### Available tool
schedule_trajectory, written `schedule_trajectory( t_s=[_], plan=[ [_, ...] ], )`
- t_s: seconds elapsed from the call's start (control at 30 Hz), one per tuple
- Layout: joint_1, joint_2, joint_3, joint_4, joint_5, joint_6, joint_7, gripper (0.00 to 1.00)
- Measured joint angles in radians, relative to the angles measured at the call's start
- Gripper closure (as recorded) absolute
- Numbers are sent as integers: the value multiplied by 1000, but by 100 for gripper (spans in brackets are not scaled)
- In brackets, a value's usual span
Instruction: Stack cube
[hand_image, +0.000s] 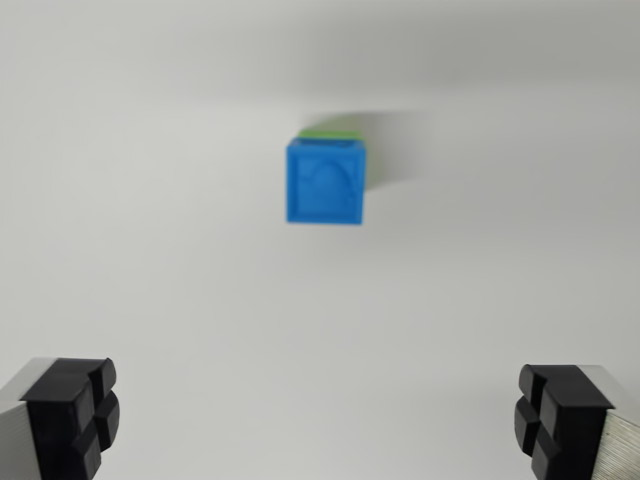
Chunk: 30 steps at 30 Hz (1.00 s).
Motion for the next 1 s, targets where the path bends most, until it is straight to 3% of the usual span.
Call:
schedule_trajectory(
  t_s=[1.0],
  plan=[
    [0,-3,0,17,0,-20,0,0]
  ],
)
